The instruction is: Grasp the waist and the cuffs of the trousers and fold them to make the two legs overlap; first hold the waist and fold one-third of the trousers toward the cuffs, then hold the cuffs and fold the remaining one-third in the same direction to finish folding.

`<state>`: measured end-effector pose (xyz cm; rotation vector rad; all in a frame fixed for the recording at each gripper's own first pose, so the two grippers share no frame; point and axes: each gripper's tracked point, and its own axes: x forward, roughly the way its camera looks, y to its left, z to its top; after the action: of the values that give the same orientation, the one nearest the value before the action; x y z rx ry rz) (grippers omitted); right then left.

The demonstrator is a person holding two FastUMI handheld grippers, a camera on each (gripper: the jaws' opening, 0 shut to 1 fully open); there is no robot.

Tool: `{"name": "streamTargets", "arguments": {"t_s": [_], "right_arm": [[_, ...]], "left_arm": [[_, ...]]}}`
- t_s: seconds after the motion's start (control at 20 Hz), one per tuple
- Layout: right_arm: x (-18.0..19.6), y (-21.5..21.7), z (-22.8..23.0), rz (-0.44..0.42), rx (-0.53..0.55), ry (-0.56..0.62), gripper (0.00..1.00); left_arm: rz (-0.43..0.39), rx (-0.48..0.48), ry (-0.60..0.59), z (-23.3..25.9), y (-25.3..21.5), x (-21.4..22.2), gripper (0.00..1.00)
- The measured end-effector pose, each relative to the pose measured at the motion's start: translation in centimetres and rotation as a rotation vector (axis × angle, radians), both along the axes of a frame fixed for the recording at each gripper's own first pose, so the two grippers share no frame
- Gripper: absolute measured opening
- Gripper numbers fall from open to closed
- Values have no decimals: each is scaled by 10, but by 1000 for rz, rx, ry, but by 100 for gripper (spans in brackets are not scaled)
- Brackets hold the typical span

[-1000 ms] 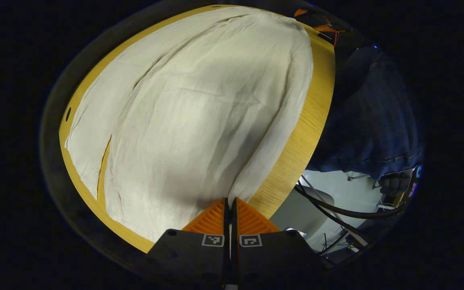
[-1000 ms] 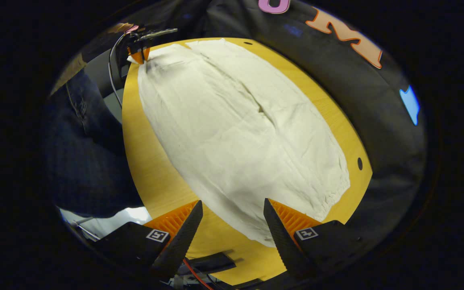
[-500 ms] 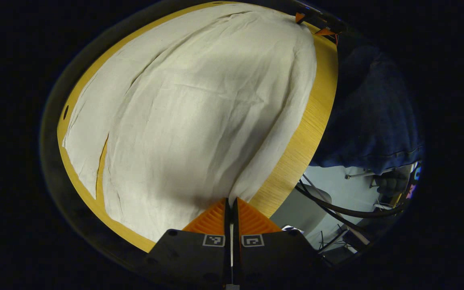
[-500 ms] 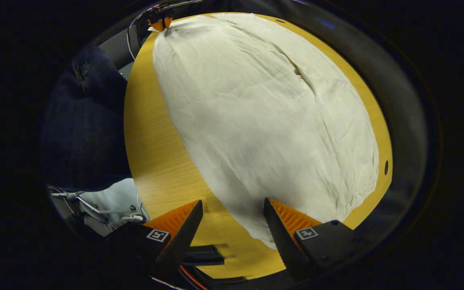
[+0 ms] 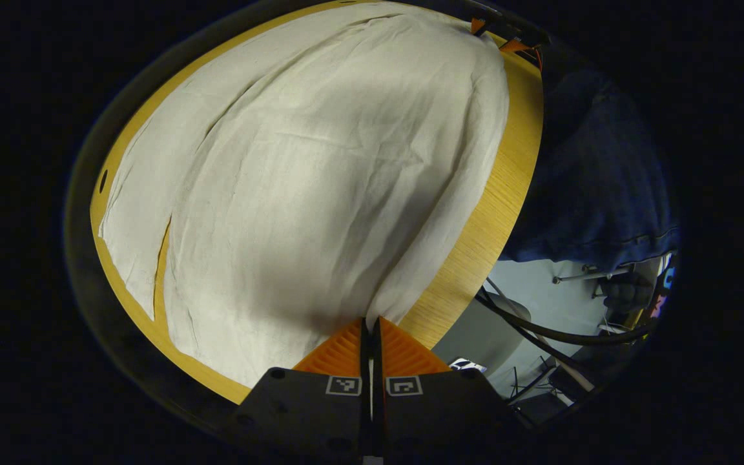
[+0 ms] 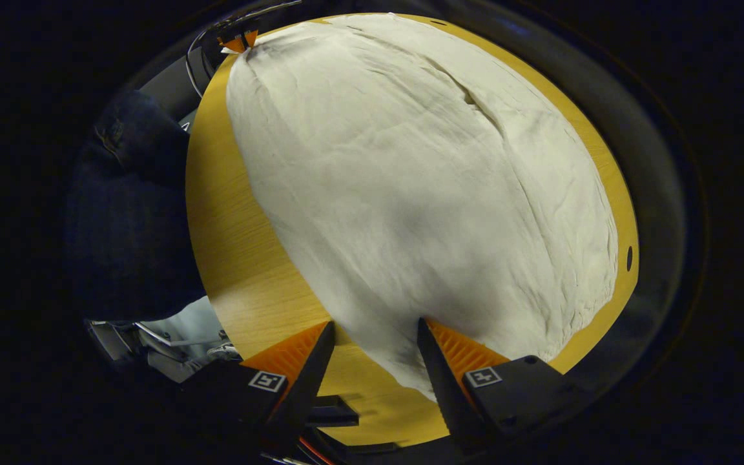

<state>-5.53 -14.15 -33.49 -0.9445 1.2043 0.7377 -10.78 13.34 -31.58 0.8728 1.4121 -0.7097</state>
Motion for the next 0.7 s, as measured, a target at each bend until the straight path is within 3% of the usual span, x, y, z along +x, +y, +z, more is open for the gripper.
{"name": "streamTargets", "arguments": {"t_s": [0.15, 0.25, 0.35, 0.55, 0.7], "right_arm": [[7, -4, 2, -38, -23, -18, 67], [14, -6, 5, -60, -41, -53, 27], [14, -8, 3, -51, -52, -66, 13], [15, -7, 3, -81, -61, -64, 7], [15, -8, 6, -146, -35, -96, 7]], "left_arm": [[17, -4, 1, 1, 0, 1, 0], [30, -5, 1, 2, 0, 2, 0], [29, -1, 1, 3, -1, 3, 0], [49, -11, -5, 4, -1, 5, 0], [81, -28, -36, 6, 0, 8, 0]]}}
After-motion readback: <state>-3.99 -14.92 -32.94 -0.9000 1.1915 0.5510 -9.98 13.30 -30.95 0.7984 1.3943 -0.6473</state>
